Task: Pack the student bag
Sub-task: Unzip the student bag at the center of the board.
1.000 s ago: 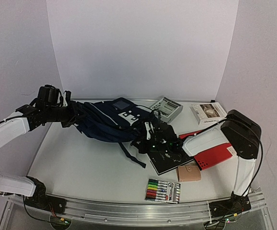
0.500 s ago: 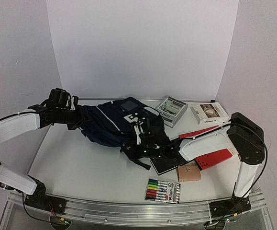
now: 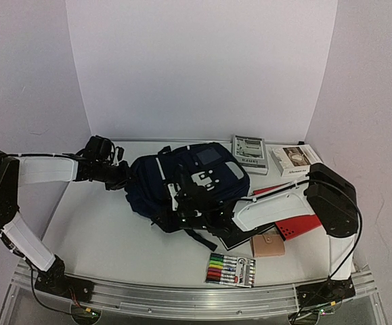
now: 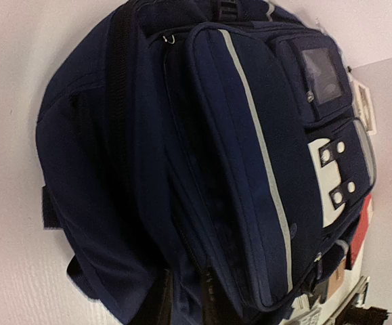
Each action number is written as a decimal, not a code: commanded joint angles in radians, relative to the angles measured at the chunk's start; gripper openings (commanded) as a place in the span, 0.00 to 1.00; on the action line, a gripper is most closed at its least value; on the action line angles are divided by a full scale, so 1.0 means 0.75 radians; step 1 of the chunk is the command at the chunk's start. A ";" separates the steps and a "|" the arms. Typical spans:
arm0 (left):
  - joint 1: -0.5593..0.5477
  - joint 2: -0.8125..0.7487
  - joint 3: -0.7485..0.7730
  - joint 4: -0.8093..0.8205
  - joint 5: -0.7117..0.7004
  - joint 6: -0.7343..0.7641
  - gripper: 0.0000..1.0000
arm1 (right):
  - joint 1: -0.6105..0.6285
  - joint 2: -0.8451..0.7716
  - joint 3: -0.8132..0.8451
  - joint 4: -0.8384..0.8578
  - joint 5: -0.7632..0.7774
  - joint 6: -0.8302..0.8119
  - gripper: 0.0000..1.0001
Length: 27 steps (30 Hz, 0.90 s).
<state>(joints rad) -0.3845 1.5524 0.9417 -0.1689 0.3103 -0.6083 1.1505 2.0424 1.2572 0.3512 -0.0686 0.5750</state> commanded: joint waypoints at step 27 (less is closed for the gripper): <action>-0.558 -0.163 -0.551 0.566 -0.363 0.024 0.69 | -0.140 -0.385 -0.187 -0.235 0.282 -0.175 0.61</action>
<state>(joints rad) -0.7611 1.3459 0.4762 0.1386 0.0482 -0.6248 1.0393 1.7939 1.1103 0.1635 0.1514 0.4385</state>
